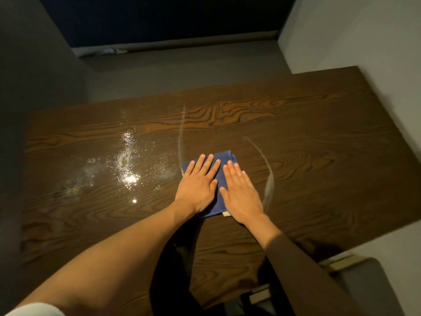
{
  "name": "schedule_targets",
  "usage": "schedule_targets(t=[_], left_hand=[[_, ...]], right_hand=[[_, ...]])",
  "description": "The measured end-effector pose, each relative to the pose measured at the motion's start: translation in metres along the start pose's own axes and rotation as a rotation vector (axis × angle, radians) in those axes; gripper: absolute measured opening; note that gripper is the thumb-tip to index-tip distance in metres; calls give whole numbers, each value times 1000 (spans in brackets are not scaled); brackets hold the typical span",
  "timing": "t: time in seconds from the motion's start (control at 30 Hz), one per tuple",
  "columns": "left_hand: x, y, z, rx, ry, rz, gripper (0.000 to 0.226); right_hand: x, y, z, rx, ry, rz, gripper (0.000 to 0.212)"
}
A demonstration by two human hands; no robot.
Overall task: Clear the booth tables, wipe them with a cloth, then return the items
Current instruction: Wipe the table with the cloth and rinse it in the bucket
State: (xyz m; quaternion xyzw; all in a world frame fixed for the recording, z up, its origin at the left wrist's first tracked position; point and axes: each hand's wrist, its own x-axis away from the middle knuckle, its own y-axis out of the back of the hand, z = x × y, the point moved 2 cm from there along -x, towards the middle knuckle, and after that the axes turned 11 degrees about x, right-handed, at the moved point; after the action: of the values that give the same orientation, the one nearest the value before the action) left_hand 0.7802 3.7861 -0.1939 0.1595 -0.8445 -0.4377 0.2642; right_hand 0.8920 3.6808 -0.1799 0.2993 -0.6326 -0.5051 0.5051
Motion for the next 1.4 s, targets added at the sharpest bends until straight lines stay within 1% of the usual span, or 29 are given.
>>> schedule_targets(t=[0.1, 0.23, 0.37, 0.5, 0.57, 0.63, 0.77, 0.9, 1.03, 1.2, 1.3, 1.4], left_hand=[[15, -16, -12, -1, -5, -3, 71], [21, -25, -19, -19, -5, -102, 61], [7, -23, -24, -29, 4, -127, 62], [-42, -12, -33, -28, 25, -143, 66], [-72, -5, -34, -51, 16, -132, 69], [-95, 6, -33, -71, -14, -122, 70], [-137, 16, -44, -119, -45, -95, 60], [-150, 17, -59, -134, -75, -41, 59], [-139, 11, -71, -145, -149, 20, 60], [-105, -2, -82, -159, -285, 92, 60], [-75, -9, -78, -144, -344, 156, 59], [-38, -12, -65, -154, -397, 200, 59]], right_hand=[[23, -13, -2, 41, -23, -7, 74], [28, -13, -11, 132, -21, -28, 71], [12, -12, -28, 136, 45, -20, 69], [-25, 3, -57, 102, 43, -44, 68], [-47, 11, -75, 104, 55, -39, 64], [-64, 20, -87, 111, 46, -52, 65], [-85, 27, -114, 142, 2, -56, 65], [-80, 26, -128, 120, -48, -43, 64], [-51, 17, -125, 62, -125, -32, 64], [2, -1, -108, 20, -244, -18, 65], [36, -13, -81, -11, -326, -21, 65], [66, -23, -38, -92, -406, -37, 66]])
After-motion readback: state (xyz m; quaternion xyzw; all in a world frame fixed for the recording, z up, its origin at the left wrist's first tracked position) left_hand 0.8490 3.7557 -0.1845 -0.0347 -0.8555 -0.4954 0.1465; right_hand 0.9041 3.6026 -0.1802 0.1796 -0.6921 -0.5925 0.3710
